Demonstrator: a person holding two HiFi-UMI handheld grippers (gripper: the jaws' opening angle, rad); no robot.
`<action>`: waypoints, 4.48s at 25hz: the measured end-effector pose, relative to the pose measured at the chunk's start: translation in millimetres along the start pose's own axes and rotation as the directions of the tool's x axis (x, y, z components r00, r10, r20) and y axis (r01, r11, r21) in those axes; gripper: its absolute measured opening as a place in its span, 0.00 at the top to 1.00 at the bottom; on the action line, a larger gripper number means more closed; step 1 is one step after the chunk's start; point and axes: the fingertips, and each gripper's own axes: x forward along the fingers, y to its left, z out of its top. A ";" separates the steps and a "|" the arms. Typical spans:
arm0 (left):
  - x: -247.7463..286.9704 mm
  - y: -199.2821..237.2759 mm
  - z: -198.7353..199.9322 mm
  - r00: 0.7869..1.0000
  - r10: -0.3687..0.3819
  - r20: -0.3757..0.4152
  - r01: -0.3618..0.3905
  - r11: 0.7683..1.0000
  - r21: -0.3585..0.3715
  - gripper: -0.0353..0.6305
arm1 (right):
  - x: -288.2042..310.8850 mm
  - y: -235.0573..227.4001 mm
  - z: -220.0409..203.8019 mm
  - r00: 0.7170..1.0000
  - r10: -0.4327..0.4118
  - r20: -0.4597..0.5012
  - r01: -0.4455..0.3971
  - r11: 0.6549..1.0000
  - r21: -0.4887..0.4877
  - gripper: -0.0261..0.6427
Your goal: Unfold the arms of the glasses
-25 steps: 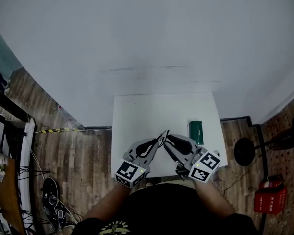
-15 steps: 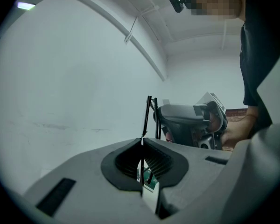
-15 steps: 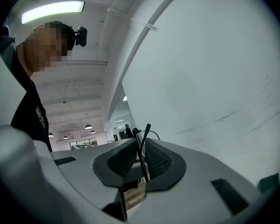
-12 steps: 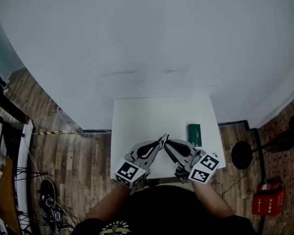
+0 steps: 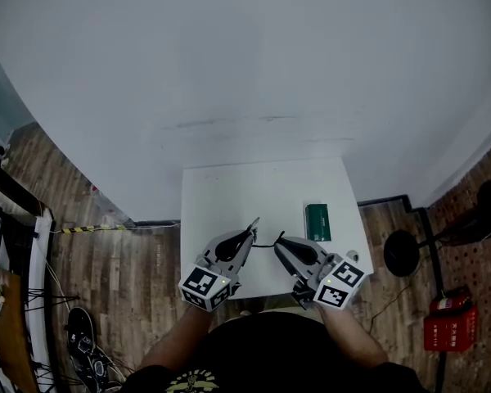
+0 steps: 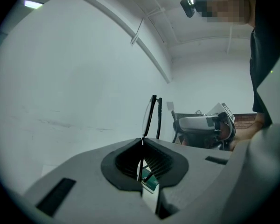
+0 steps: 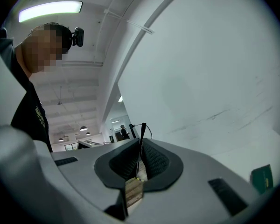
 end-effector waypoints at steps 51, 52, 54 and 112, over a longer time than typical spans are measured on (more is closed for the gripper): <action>-30.2 83.2 1.6 0.955 0.298 0.000 -0.298 0.954 -0.038 0.92 | -13.7 -92.7 -56.9 0.961 -0.230 -0.153 0.240 0.969 0.056 0.77; -27.7 85.2 -2.0 0.951 0.307 -0.015 -0.308 0.951 -0.021 0.92 | -17.0 -100.2 -49.3 0.956 -0.263 -0.131 0.269 0.962 0.038 0.77; -21.7 87.4 -8.7 0.946 0.321 -0.042 -0.321 0.947 0.015 0.92 | -20.9 -108.5 -33.2 0.954 -0.287 -0.086 0.289 0.957 0.006 0.77; 10.8 6.4 -31.8 0.970 0.189 -0.153 -0.128 0.932 0.339 0.91 | 28.4 -10.8 -25.8 0.985 -0.061 -0.164 0.021 0.972 -0.236 0.93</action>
